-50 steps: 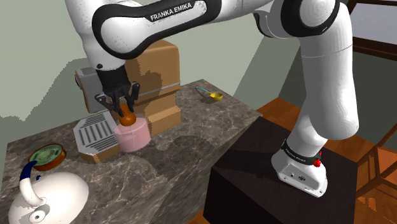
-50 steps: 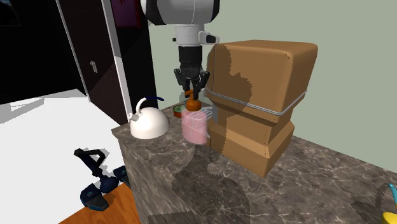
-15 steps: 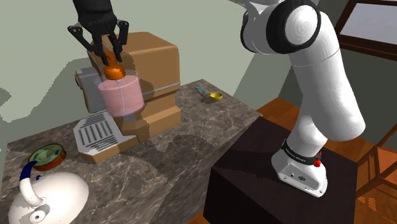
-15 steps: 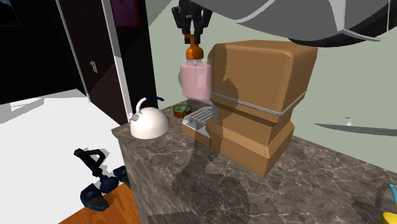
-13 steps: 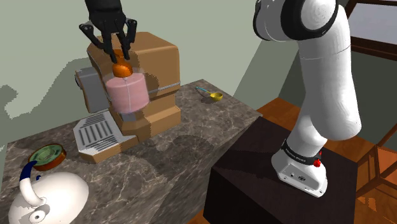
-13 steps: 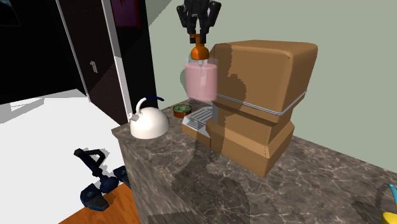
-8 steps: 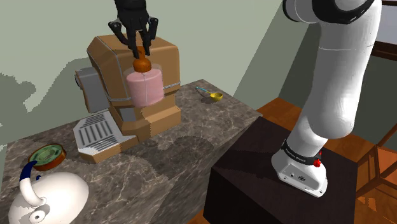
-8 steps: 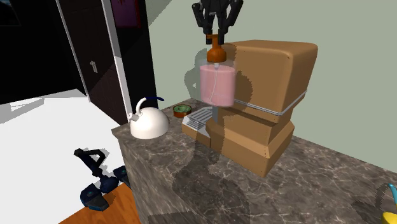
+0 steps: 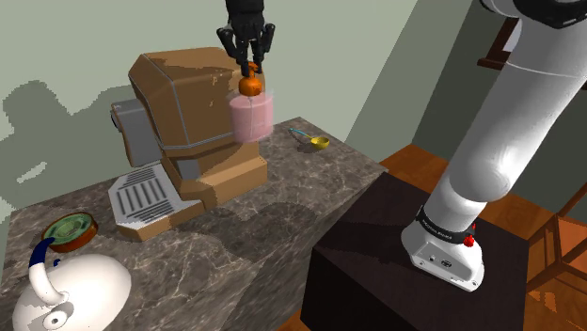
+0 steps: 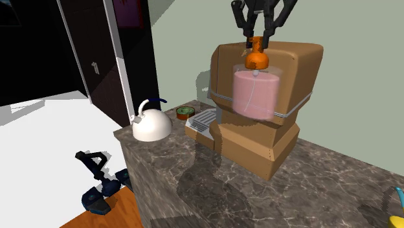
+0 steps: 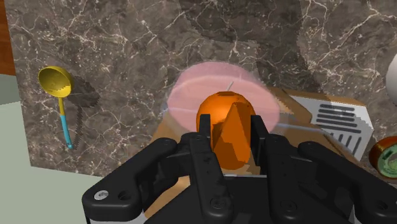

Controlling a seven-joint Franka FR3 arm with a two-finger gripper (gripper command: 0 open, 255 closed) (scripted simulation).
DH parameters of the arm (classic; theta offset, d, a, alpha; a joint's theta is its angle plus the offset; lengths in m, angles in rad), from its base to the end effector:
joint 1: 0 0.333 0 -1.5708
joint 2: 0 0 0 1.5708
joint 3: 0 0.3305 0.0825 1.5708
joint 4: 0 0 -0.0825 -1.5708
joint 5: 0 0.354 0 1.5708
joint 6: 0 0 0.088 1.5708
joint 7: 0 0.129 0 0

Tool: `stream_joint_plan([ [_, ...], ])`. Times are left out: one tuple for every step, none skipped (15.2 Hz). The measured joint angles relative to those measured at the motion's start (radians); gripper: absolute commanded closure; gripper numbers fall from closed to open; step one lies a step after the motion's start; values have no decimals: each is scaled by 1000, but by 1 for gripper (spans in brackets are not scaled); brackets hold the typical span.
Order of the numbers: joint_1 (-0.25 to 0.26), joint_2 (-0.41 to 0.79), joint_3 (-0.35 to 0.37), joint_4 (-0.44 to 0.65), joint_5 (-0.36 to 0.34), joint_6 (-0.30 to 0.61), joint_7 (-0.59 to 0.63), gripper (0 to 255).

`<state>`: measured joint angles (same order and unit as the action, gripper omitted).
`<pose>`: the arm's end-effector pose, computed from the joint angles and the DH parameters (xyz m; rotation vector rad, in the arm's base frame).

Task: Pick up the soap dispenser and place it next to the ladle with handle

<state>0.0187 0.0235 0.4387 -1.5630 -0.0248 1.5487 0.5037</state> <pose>0.4763 0.2277 0.6073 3.1109 -0.0721 -0.0384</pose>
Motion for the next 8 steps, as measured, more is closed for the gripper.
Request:
stream_joint_plan([
  [-14, -24, -13, -21, 9, -1, -28, 255],
  [-28, -52, -27, -57, 20, 13, -56, 255],
  [-40, -64, -39, -66, 23, 11, -81, 255],
  [-52, -86, -53, -94, 30, 18, -107, 255],
  [-64, -111, -69, -119, 37, 19, -135, 255],
  [-77, -133, -85, -144, 42, 24, -165, 255],
  [-87, -147, -99, -163, 45, 29, -190, 255],
  [-96, -160, -113, -175, 46, 28, -214, 255],
])
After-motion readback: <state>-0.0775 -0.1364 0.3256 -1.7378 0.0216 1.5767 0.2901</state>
